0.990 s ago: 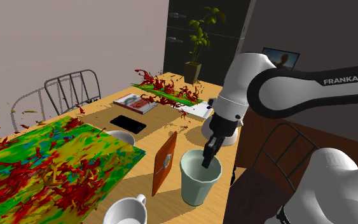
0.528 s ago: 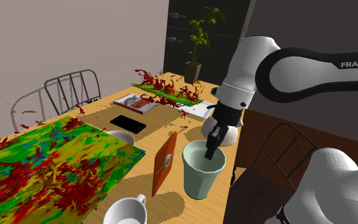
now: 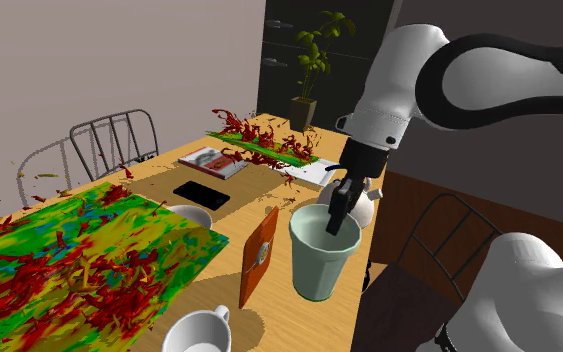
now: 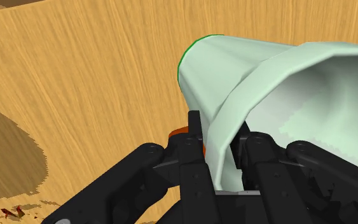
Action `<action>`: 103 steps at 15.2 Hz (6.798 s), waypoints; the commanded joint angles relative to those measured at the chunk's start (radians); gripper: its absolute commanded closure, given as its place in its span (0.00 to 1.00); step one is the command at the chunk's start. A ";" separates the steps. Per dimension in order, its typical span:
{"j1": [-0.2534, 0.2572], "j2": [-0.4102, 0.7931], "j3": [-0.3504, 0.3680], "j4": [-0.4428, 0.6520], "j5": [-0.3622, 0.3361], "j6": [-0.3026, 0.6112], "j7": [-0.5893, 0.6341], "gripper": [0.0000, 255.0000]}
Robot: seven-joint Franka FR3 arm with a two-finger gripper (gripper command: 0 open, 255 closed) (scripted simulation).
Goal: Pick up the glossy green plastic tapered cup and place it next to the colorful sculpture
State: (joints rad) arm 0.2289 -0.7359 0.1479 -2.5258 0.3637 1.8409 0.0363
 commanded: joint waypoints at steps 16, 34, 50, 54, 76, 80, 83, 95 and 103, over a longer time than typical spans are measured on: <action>-0.008 0.026 -0.027 0.243 -0.032 -0.212 0.053 1.00; -0.008 0.116 -0.048 0.552 -0.049 -0.424 0.110 1.00; -0.004 0.250 -0.061 0.893 -0.050 -0.623 0.170 1.00; -0.015 0.336 -0.097 0.971 -0.070 -0.629 0.121 1.00; -0.088 0.732 -0.234 1.276 -0.091 -0.596 -0.110 1.00; -0.085 0.691 -0.231 1.165 -0.100 -0.528 -0.123 1.00; -0.083 0.665 -0.228 1.091 -0.105 -0.480 -0.133 1.00; -0.081 0.594 -0.220 0.843 -0.115 -0.305 -0.168 1.00; -0.080 0.570 -0.217 0.708 -0.116 -0.197 -0.190 1.00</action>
State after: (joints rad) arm 0.1494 -0.1631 -0.0685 -1.8030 0.2476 1.6316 -0.1499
